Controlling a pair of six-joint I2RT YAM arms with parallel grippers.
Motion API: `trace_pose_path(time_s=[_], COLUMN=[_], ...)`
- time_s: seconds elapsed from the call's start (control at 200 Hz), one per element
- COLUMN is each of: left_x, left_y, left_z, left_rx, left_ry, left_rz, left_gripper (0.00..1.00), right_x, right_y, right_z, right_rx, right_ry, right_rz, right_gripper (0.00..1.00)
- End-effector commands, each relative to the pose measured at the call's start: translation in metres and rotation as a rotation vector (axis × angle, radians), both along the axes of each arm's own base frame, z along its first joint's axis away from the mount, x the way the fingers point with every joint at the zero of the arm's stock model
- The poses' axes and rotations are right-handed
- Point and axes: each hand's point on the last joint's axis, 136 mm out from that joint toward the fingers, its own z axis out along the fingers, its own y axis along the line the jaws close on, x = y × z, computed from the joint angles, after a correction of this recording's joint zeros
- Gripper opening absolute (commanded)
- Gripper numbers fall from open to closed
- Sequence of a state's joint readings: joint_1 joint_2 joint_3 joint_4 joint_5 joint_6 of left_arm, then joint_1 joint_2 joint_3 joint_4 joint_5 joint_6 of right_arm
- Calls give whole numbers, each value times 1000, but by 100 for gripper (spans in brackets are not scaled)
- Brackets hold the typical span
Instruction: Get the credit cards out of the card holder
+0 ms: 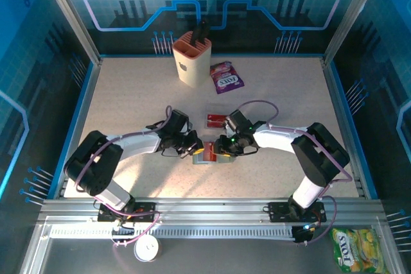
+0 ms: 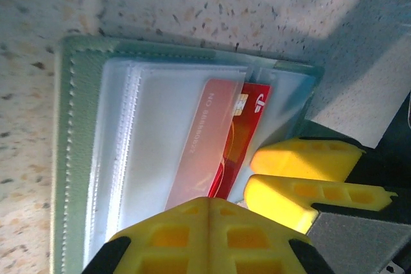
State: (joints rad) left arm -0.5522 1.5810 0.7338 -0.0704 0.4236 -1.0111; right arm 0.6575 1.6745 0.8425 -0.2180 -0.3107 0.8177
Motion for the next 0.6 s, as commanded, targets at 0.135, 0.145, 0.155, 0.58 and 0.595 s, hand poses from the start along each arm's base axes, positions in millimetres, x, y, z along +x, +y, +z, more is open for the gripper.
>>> trace_pose_path(time_s=[0.135,0.145,0.155,0.58,0.595], left_x=[-6,-6,-5,-13,-13], left_y=[4,4,5,16,17], left_z=[-13,-13,-14,-30,-30], left_rx=[86,88,91,155,156], left_ry=[19,18,18,41,41], left_rz=[-30,-31,-30,-35,-33], left_gripper=[5,5,5,5,5], right_x=[4,4,4,8,8], right_y=[5,5,6,22,22], right_z=[8,7,8,18,18], right_rx=[64,65,67,132,131], right_ry=[-3,-4,-2,-20,-17], right_rz=[-22,-21,-22,4,6], right_gripper=[37,37,37,37,37])
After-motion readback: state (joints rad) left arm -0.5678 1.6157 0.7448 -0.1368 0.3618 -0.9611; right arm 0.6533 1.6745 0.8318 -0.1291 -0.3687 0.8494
